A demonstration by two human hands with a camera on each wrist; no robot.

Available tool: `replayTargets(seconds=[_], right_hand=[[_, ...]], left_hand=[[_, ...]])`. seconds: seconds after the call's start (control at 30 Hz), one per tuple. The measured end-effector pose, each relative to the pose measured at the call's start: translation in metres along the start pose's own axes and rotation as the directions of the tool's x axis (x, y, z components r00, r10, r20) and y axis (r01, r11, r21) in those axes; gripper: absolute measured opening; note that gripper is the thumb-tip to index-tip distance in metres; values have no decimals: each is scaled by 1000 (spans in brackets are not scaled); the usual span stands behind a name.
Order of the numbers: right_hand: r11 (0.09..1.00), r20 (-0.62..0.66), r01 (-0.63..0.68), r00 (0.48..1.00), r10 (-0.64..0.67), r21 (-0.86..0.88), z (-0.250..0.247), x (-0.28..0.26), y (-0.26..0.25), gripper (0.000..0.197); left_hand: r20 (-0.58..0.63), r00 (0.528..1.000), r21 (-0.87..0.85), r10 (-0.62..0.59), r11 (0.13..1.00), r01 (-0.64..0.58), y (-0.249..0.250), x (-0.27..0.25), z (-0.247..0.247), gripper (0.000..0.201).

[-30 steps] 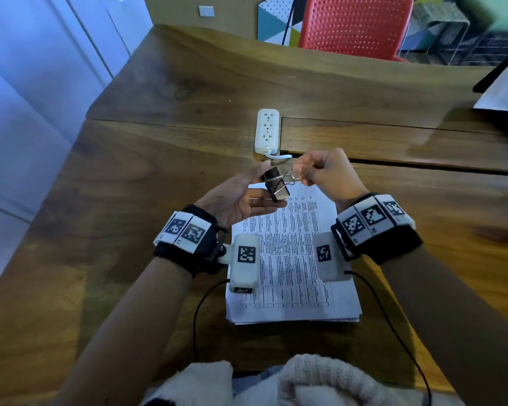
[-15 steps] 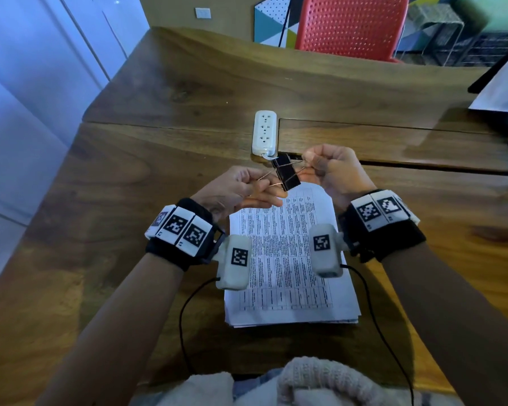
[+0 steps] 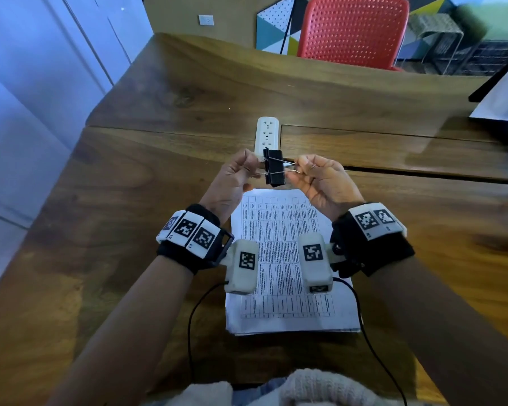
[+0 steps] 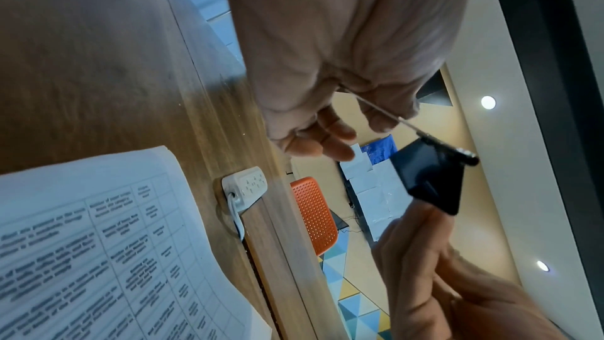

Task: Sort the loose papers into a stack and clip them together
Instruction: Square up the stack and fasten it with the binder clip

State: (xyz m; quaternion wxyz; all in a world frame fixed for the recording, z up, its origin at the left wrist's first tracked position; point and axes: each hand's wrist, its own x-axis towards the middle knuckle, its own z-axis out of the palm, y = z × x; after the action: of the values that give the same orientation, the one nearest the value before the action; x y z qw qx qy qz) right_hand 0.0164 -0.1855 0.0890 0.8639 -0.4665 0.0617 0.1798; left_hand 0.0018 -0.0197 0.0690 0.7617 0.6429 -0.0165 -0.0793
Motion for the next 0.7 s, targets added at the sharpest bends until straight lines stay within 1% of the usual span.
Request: replayTargets(seconds=[0.07, 0.13, 0.17, 0.2, 0.3, 0.37, 0.4, 0.43, 0.5, 0.57, 0.63, 0.7], right_hand=[[1000, 9, -1, 1000, 0, 28, 5, 0, 3, 25], [999, 15, -3, 1000, 3, 47, 11, 0, 8, 23], [999, 13, 0, 1000, -1, 51, 13, 1, 10, 23], [999, 8, 9, 1000, -9, 40, 13, 2, 10, 23], [995, -1, 52, 999, -52, -85, 7, 6, 7, 22], [976, -6, 88, 996, -91, -199, 1, 9, 5, 21], [963, -5, 106, 994, -110, -248, -2, 11, 5, 20], [949, 0, 121, 992, -127, -291, -3, 14, 6, 20], [930, 3, 131, 990, -138, -344, -3, 17, 8, 20], [933, 6, 115, 993, -120, -340, -1, 20, 10, 19], [933, 15, 88, 996, -88, -349, 0, 23, 10, 17], [901, 37, 35, 999, -20, -432, -2, 28, 8, 9]], left_hand=[[-8, 1000, -84, -13, 996, 13, -2, 3, 6, 37], [-73, 995, -157, -67, 986, 55, -4, 5, 13, 32], [-99, 991, -169, -90, 983, 72, -5, 6, 15, 33], [-99, 990, -142, -102, 986, 87, -5, 7, 16, 34], [-94, 992, 57, -89, 994, 94, -2, 7, 10, 33], [-95, 991, 23, -96, 995, 99, 0, 6, 3, 34], [-68, 993, -2, -95, 995, 95, 0, 5, -1, 34], [-34, 995, 7, -96, 995, 97, 1, 5, -3, 31], [13, 995, 96, -103, 990, 101, 1, 4, -5, 18], [1, 996, 138, -85, 987, 84, -2, 4, -7, 12], [-38, 998, 179, -54, 982, 60, -7, 5, -9, 21], [-49, 999, 250, -19, 968, 31, -10, 5, -11, 26]])
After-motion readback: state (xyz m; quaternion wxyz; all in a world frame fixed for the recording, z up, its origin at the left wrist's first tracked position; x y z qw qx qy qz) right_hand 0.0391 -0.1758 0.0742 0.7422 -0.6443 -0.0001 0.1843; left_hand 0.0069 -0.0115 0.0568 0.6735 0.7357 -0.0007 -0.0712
